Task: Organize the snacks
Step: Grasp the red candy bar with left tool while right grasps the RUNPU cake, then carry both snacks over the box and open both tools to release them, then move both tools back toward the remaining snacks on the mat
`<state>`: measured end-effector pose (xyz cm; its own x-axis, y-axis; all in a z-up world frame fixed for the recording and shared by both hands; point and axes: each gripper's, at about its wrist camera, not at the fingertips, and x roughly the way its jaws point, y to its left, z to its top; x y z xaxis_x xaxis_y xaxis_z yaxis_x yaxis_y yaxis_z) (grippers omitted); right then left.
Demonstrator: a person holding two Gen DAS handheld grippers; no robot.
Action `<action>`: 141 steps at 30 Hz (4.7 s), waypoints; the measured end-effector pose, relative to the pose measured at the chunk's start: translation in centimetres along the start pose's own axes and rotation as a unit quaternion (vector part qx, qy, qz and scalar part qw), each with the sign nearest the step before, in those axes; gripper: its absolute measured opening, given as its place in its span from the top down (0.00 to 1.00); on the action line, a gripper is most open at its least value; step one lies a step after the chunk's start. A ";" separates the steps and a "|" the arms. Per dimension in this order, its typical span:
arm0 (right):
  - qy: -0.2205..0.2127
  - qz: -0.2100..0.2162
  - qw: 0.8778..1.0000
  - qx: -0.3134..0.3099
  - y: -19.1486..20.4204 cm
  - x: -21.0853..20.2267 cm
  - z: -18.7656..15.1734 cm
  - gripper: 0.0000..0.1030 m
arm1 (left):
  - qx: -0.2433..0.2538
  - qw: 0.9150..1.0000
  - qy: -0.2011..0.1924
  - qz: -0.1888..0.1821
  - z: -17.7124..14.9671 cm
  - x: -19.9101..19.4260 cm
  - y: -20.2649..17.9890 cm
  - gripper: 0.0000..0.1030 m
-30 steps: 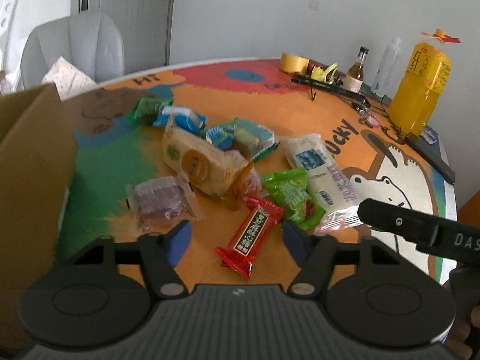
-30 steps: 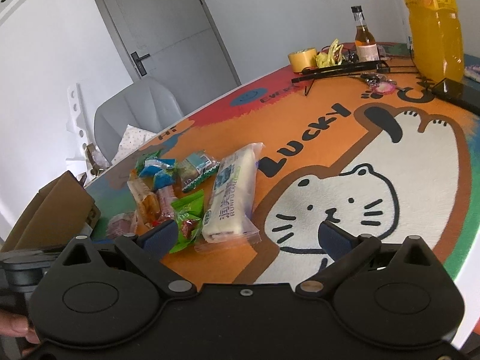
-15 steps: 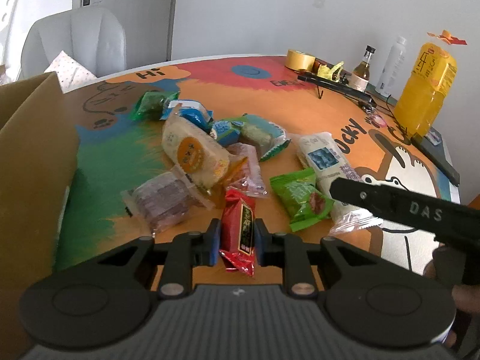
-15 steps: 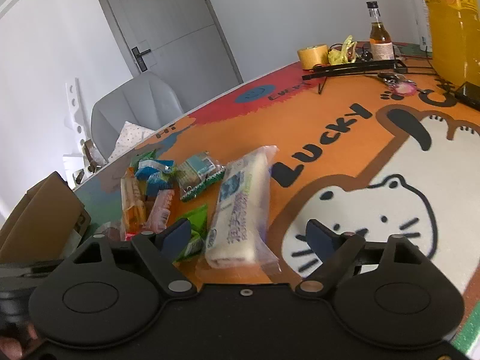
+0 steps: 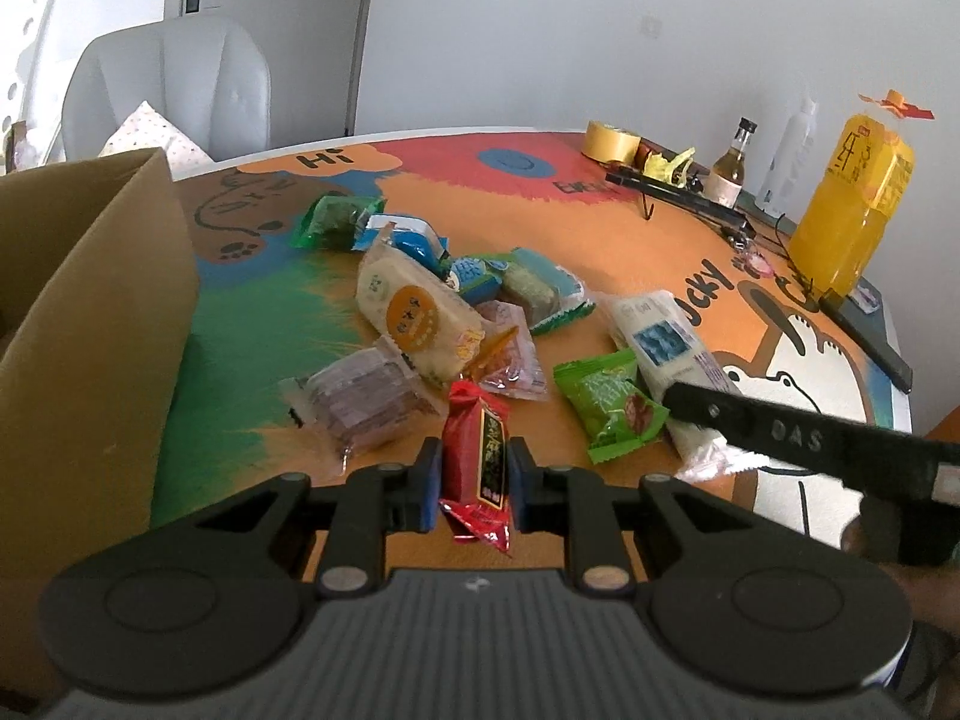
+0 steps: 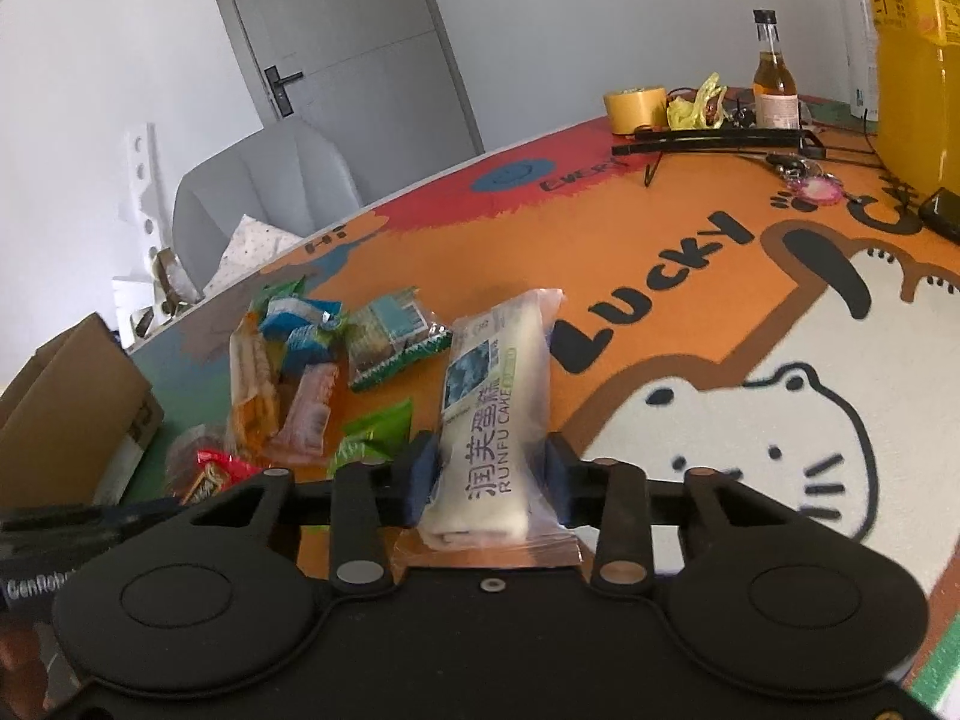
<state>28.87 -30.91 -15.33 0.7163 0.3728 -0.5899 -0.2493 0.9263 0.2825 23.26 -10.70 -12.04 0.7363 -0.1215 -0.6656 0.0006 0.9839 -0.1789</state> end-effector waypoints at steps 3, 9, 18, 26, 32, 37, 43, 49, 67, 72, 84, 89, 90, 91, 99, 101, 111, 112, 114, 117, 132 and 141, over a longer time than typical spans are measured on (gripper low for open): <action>0.001 -0.004 1.000 -0.013 0.1 -0.9 -0.7 0.67 | -0.002 1.000 -0.003 0.000 -0.1 -0.4 -0.1 0.80; 0.008 -0.007 1.000 -0.015 -0.1 -2.8 -1.8 0.67 | -0.004 1.000 -0.006 -0.002 -0.6 -1.1 -0.3 0.80; 0.005 -0.034 0.999 -0.029 0.8 -3.1 -2.1 0.33 | -0.006 1.000 -0.007 -0.002 -0.9 -1.4 0.0 0.79; 0.000 -0.079 0.992 -0.102 3.3 -1.3 -2.5 0.38 | -0.019 1.000 0.001 0.002 -0.9 -0.6 1.6 0.79; -0.005 -0.088 0.989 -0.123 3.7 -1.6 -2.7 0.65 | -0.026 1.000 -0.001 -0.006 -1.0 -0.8 2.0 0.79; -0.007 -0.069 0.991 -0.111 3.7 -2.2 -2.6 0.71 | -0.024 1.000 -0.009 -0.009 -0.8 -1.7 1.8 0.80; -0.015 -0.042 0.995 -0.085 3.7 -2.9 -2.2 0.72 | -0.020 0.999 -0.028 -0.005 -0.3 -3.4 2.0 0.79; -0.032 -0.028 0.995 -0.086 4.8 -3.8 -1.6 0.73 | -0.018 0.999 -0.047 0.001 0.2 -5.0 2.4 0.79; -0.068 0.040 0.993 -0.092 10.4 -4.7 1.0 0.73 | -0.027 0.994 -0.107 0.022 2.0 -10.3 5.8 0.80; -0.071 0.050 0.992 -0.096 12.0 -4.7 1.2 0.73 | -0.033 0.992 -0.118 0.024 2.1 -11.4 7.1 0.79; -0.064 0.057 0.989 -0.117 16.1 -3.8 1.3 0.73 | -0.063 0.988 -0.136 0.034 2.3 -12.7 11.4 0.80; -0.064 0.063 0.988 -0.125 17.6 -3.5 1.4 0.73 | -0.077 0.986 -0.139 0.041 2.3 -13.0 13.3 0.80; -0.063 0.065 0.988 -0.126 17.9 -3.4 1.4 0.73 | -0.080 0.986 -0.139 0.043 2.3 -13.0 13.7 0.80; -0.063 0.067 0.988 -0.128 18.3 -3.3 1.5 0.73 | -0.083 0.986 -0.138 0.045 2.3 -13.0 14.0 0.79; -0.056 0.086 0.984 -0.143 21.2 -2.7 1.6 0.73 | -0.099 0.983 -0.133 0.074 2.4 -12.5 16.6 0.68; -0.053 0.091 0.983 -0.148 22.0 -2.5 1.6 0.73 | -0.110 0.982 -0.134 0.074 2.3 -12.6 17.3 0.60; -0.041 0.117 0.981 -0.151 24.8 -1.6 1.7 0.72 | -0.125 0.977 -0.153 0.076 1.8 -14.3 18.7 0.32; -0.036 0.125 0.981 -0.146 25.0 -1.5 1.8 0.71 | -0.128 0.977 -0.155 0.077 1.8 -14.4 18.8 0.31; -0.022 0.139 0.980 -0.139 25.3 -1.4 1.8 0.66 | -0.131 0.976 -0.157 0.078 1.8 -14.6 18.9 0.28; -0.023 0.141 0.980 -0.135 25.3 -1.9 1.7 0.63 | -0.132 0.975 -0.158 0.080 1.7 -14.9 19.0 0.25; -0.029 0.099 0.990 -0.092 20.5 -3.7 1.5 0.47 | -0.105 0.978 -0.160 0.085 1.2 -15.0 16.5 0.08; -0.034 0.084 0.993 -0.079 17.5 -4.7 1.3 0.37 | -0.087 0.982 -0.148 0.075 1.3 -14.1 13.4 0.05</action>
<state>22.01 -16.55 -6.61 0.6968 0.5228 -0.4912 -0.4644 0.8506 0.2466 13.74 4.32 -4.10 0.8840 0.0915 -0.4584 -0.2189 0.9475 -0.2330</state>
